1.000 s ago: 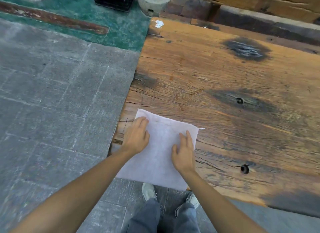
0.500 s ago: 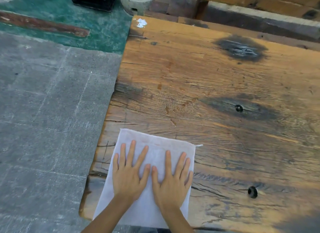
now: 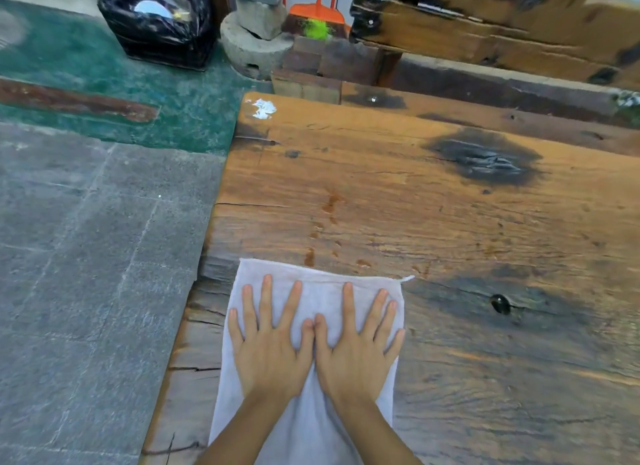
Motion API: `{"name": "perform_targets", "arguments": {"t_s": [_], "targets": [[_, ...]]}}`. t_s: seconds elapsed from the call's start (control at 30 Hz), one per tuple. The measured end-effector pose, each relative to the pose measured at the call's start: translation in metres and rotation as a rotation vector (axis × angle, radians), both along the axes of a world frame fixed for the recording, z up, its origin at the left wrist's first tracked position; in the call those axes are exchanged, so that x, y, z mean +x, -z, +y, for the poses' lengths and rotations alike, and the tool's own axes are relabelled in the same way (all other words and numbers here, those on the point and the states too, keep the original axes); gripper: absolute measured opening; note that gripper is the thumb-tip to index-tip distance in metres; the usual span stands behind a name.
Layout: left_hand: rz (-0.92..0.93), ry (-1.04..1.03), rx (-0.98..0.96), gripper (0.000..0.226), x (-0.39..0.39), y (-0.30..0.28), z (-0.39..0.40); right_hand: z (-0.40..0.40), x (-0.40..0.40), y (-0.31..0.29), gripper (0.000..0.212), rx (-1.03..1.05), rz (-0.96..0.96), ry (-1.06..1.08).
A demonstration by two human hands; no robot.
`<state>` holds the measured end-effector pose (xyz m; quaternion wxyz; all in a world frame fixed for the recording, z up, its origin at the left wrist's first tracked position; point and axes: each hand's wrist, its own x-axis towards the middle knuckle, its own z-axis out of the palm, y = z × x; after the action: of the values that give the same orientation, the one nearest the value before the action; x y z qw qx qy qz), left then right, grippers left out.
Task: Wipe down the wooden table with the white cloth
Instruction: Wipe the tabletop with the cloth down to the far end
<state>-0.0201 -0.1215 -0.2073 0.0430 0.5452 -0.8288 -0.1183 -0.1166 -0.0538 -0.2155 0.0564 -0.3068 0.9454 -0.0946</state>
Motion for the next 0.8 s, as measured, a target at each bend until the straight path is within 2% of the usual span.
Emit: {"name": "perform_targets", "arguments": {"t_s": [0.37, 0.53, 0.8], "targets": [[0.041, -0.055, -0.019, 0.066, -0.122, 0.012, -0.177, -0.184, -0.125, -0.001, 0.067, 0.003, -0.080, -0.085], [0.056, -0.093, -0.058, 0.067, -0.177, 0.016, -0.258, -0.270, -0.178, -0.001, 0.058, -0.018, -0.050, -0.163], [0.014, -0.006, -0.072, 0.056, -0.224, 0.012, -0.342, -0.356, -0.234, -0.008, 0.055, -0.032, -0.004, -0.317]]}}
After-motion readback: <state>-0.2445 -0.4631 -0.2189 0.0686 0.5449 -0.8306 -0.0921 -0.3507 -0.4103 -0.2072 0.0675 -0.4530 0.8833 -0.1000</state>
